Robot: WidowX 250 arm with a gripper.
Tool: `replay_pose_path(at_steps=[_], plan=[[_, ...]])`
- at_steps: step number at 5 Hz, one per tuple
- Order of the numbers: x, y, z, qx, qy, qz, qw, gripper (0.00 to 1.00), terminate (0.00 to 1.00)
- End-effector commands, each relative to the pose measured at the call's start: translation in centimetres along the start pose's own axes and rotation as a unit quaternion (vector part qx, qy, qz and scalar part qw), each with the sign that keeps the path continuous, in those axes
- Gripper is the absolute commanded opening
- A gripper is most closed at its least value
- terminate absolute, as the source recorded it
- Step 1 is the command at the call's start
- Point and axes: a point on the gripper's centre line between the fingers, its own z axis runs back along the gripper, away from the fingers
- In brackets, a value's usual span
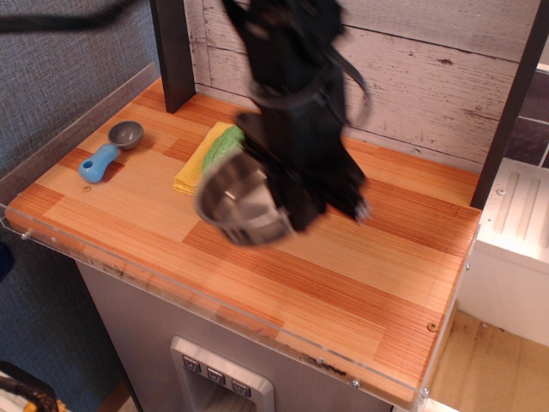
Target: Move pot to right side of table. pot is off-center right
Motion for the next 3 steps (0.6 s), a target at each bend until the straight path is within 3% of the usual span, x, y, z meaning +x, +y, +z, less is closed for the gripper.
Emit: replay_pose_path(at_steps=[1,3], plan=[[-0.62,0.0,-4.6,0.012,-0.013,-0.008,0.9998,0.0,0.0],[0.08,-0.25,-5.17,-0.014,-0.017,-0.028,0.9994,0.0,0.0]])
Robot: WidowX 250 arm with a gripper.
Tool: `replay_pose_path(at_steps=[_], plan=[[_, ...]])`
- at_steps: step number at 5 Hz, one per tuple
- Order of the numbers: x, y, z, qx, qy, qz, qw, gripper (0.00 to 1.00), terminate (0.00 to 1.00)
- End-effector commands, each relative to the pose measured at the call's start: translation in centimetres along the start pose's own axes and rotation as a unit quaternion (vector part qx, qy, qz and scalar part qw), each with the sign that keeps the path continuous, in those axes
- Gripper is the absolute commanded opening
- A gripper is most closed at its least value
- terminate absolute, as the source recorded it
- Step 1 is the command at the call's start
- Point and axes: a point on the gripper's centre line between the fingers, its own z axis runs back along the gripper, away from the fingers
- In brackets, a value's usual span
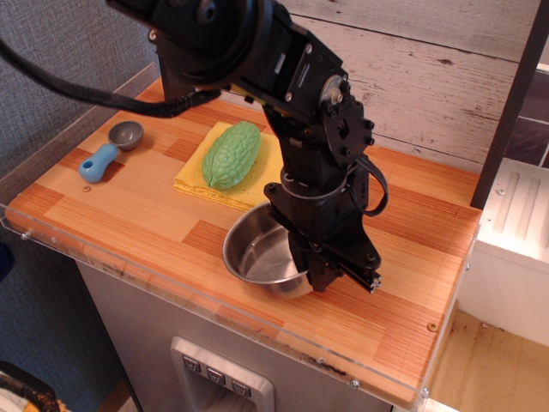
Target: Move pot to right side of table. pot is off-center right
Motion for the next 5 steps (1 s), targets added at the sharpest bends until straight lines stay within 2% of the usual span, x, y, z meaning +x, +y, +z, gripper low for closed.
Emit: replay_pose_path(at_steps=[1,2,3,4,5], plan=[[0.4,-0.2,1.0,-0.026,-0.015,-0.027,0.9992,1.0,0.0],[0.5,-0.7,1.8,-0.043,-0.028,-0.054,0.9972,1.0,0.0],[0.4,0.2,4.7,-0.069,-0.066,-0.065,0.9933,1.0,0.0],[-0.5,3.9,8.4,-0.051,-0.076,0.012,0.9957,1.0,0.0],[-1.6,8.2,10.7,0.003,-0.064,0.12,0.9907,1.0,0.0]])
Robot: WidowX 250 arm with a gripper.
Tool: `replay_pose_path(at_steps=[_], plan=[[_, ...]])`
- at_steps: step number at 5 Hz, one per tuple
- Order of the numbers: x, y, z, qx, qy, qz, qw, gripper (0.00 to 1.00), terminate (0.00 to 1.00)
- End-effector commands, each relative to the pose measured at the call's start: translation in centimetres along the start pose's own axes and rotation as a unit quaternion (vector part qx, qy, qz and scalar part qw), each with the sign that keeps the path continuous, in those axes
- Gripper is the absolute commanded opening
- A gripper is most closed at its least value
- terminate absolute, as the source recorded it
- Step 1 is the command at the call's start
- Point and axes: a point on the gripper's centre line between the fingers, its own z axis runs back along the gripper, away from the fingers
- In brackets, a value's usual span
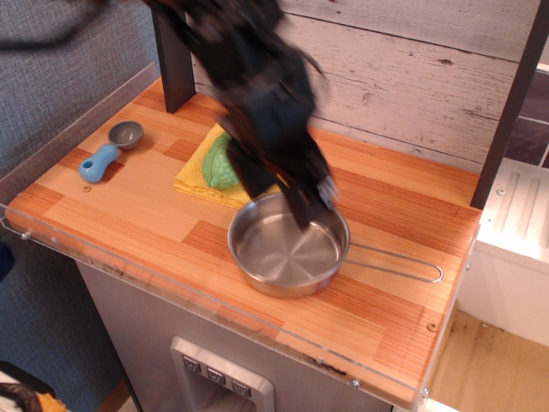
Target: Move pot to right side of table. pot is off-center right
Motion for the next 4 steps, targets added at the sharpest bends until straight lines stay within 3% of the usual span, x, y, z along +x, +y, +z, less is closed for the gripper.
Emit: replay_pose_path(at_steps=[1,2,4], plan=[[-1.39,7.38,3.61,0.084,0.007,0.095,0.9919,1.0,0.0],[-1.81,7.95,3.11,0.105,0.031,0.1,0.989,1.0,0.0],[-1.96,7.92,2.9,0.099,0.041,0.092,0.9899,1.0,0.0]])
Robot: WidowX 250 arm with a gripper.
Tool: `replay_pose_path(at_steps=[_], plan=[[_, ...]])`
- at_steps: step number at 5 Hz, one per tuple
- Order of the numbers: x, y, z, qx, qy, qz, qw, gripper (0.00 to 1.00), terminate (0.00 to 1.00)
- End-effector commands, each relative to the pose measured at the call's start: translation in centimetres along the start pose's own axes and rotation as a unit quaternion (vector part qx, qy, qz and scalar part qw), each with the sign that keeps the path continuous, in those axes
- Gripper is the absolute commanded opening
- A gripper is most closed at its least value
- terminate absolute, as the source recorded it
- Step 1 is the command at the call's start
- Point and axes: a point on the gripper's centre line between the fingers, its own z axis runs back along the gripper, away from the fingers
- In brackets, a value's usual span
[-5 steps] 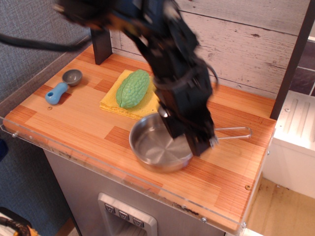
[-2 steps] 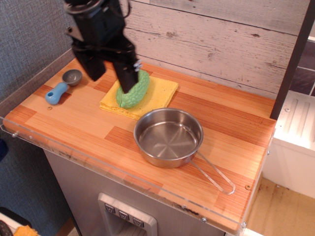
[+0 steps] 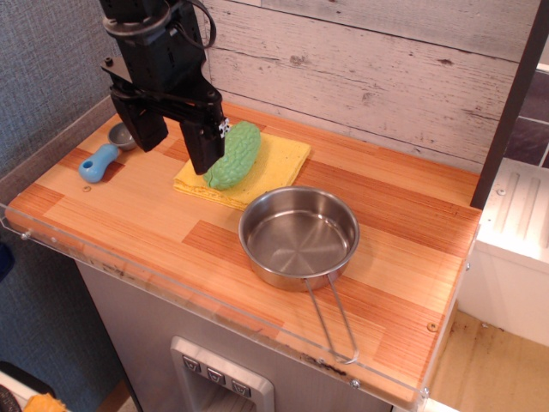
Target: Move pot to right side of table. pot is off-center right
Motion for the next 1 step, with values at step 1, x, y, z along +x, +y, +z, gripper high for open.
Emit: replay_pose_path(at_steps=[1], plan=[[-0.29,0.04,1.37,0.008,-0.018,-0.005,0.9998,1.0,1.0]])
